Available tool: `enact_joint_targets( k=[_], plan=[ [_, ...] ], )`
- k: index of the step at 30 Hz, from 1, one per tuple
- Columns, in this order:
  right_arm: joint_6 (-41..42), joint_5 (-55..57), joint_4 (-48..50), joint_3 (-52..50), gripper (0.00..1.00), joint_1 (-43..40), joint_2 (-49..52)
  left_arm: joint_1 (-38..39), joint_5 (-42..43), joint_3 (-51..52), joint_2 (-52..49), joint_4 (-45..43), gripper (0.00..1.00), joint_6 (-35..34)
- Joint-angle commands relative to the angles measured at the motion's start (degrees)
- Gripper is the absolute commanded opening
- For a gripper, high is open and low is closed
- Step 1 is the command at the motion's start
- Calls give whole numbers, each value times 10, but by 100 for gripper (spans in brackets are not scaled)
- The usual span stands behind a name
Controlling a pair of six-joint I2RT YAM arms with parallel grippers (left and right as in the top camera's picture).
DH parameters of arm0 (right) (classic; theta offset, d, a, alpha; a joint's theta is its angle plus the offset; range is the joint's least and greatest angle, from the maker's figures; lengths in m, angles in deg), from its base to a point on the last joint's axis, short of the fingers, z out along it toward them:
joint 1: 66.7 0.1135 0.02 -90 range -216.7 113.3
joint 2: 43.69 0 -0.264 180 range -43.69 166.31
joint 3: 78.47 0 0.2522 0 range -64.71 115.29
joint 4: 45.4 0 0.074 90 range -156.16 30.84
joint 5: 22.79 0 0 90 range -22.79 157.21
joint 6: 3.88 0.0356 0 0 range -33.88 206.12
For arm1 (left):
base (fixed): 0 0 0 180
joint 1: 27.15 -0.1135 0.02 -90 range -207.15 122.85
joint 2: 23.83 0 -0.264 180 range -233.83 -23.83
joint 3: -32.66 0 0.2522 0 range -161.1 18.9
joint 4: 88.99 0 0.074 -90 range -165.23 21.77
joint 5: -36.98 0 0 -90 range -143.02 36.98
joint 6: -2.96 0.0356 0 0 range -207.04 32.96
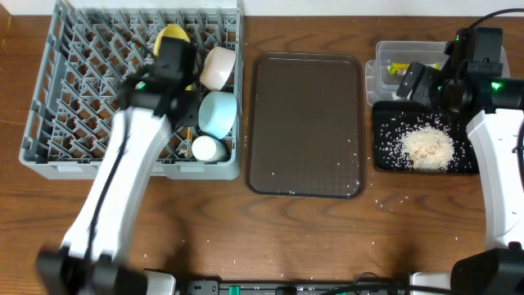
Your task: Sort waste into correct bins and load items into the dishwasher
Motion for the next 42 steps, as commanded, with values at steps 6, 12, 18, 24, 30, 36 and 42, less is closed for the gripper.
enact_joint_targets(
  k=[6,12,18,24,30,36,42],
  plan=[
    [7,6,-1,3,99,7,1,25,104,3,142,129,43,-128],
    [7,6,-1,3,99,7,1,61,105,3,227,195,56,-178],
    [7,6,-1,3,99,7,1,67,104,3,278,210,81,-227],
    [7,6,-1,3,99,7,1,67,99,3,299,212,88,-223],
    [7,6,-1,3,99,7,1,67,54,3,297,187,89,-212],
    [7,6,-1,3,99,7,1,40,69,37,323,38,90,-43],
    [7,6,-1,3,99,7,1,-46,100,166,417,-115,90,3]
  ],
)
